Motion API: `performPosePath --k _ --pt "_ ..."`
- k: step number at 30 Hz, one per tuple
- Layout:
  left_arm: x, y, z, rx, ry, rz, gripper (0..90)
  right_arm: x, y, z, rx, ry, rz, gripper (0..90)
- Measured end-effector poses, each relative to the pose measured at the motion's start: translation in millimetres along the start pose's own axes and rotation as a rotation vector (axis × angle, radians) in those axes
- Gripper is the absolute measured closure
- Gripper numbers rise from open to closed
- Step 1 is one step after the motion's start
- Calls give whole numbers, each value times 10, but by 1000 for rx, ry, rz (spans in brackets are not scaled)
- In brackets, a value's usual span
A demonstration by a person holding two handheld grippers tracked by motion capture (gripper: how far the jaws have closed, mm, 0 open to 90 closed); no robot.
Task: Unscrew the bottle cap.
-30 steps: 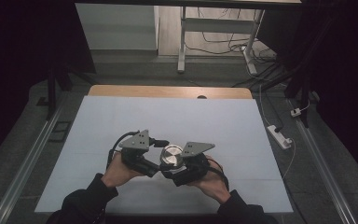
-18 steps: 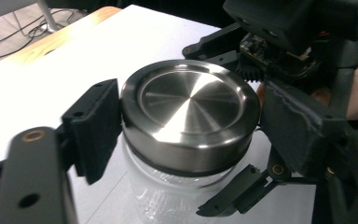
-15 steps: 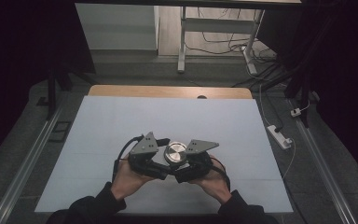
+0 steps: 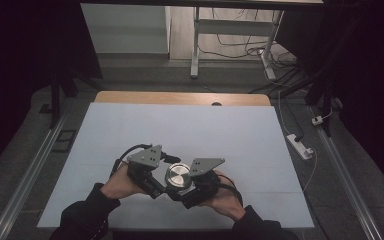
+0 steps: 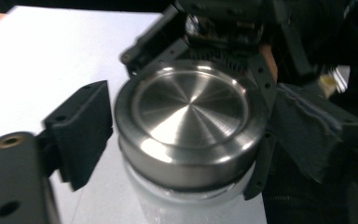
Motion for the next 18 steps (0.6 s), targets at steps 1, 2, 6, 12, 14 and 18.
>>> performPosePath --k 1,2,6,12,14,18 --pt "-9 2 7 -8 -3 -2 188 -1 -2 -7 0 -3 -2 149" --pt "-19 -1 8 -18 -6 -2 191 -1 -3 -7 4 -2 -3 149" --pt "-68 60 14 -116 -76 -18 205 2 -20 61 38 24 9 149" --pt "-158 218 74 -261 -160 -77 203 28 -33 165 109 90 16 149" --pt "-173 190 72 -233 -157 -56 171 32 -37 166 108 81 21 149" --pt "-183 56 47 -177 -151 28 149 12 -57 146 98 77 35 149"
Point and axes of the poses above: each handheld gripper's, and its own axes: y roughly forward along the jaws, x roughly out of its underside, z roughly to its right, the point moved 1 cm from there along y, roughly forward along the jaws, and after that the axes turned 9 degrees about y, right-handed, at the moved point
